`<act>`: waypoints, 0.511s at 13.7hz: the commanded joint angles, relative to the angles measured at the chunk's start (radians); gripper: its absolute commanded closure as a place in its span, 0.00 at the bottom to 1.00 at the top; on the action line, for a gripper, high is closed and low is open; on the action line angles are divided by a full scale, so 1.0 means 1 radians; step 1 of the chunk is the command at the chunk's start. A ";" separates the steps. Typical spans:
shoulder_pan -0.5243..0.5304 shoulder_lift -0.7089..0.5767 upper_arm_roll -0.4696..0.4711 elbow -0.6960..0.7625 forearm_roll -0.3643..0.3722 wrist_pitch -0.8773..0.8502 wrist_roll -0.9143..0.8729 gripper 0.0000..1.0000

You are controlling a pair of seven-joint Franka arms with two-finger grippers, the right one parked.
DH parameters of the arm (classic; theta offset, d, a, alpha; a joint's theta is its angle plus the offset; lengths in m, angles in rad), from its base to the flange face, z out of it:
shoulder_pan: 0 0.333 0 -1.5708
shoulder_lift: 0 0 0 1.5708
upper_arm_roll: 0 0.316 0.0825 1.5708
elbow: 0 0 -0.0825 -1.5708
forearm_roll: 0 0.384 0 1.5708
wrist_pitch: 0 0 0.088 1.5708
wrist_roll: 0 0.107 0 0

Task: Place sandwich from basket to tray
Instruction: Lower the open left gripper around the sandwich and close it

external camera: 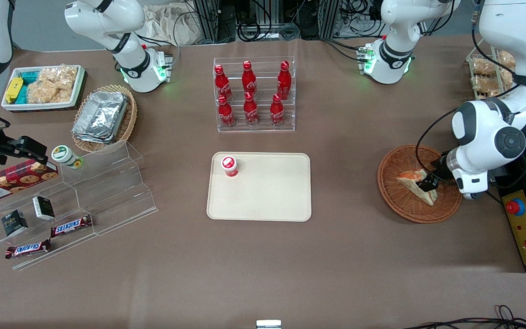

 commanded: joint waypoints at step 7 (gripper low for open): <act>-0.016 -0.003 -0.011 0.048 0.009 -0.059 -0.086 0.00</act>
